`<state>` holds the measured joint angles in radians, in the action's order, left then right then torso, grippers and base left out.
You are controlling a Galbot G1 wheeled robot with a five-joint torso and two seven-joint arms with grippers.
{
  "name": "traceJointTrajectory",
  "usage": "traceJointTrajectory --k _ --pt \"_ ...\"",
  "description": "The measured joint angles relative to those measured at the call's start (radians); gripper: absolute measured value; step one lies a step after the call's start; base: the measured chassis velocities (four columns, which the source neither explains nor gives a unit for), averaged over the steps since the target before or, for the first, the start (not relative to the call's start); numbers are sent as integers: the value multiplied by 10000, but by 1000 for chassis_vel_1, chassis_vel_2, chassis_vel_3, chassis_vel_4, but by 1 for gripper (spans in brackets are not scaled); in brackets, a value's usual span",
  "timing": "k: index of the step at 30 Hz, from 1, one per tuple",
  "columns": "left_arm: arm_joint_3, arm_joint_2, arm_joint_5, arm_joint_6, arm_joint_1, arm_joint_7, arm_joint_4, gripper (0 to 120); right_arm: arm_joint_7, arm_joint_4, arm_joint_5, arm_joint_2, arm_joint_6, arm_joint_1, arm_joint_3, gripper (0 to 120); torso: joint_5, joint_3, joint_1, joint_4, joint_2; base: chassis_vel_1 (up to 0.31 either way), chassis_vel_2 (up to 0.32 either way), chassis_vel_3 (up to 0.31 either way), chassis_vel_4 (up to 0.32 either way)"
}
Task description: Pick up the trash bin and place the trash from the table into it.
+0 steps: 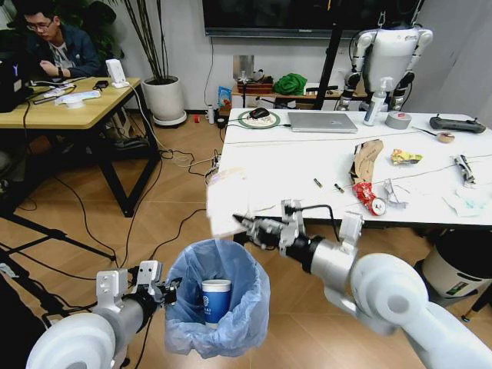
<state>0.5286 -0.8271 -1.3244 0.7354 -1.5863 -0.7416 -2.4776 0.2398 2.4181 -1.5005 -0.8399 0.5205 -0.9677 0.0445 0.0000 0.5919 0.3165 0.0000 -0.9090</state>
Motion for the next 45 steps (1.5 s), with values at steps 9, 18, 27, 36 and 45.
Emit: traceJointTrajectory --k 9,18,27,36,45 --pt "165 -158 -131 0 -77 -76 -124 0 -2556 -20 1951 636 762 -1243 353 0 1 1 0 0 0 0 0 0 0" --pt "99 -121 -182 0 11 -76 -156 0 -3108 -29 3232 822 879 -2428 696 8 0 1 0 -1 0 0 0 0 0" --pt "98 -85 -191 0 -17 -64 -221 0 -3121 461 3136 867 807 -2462 1210 41 -1 1 1 0 0 0 0 0 0" --pt "90 -75 -189 0 -75 -59 -224 0 -3307 445 3306 964 722 -2703 1621 69 0 1 2 0 0 0 0 0 0" --pt "161 41 -232 0 -88 -57 -228 0 -3001 194 3470 600 491 -2346 1609 99 0 1 2 0 0 0 0 0 0"
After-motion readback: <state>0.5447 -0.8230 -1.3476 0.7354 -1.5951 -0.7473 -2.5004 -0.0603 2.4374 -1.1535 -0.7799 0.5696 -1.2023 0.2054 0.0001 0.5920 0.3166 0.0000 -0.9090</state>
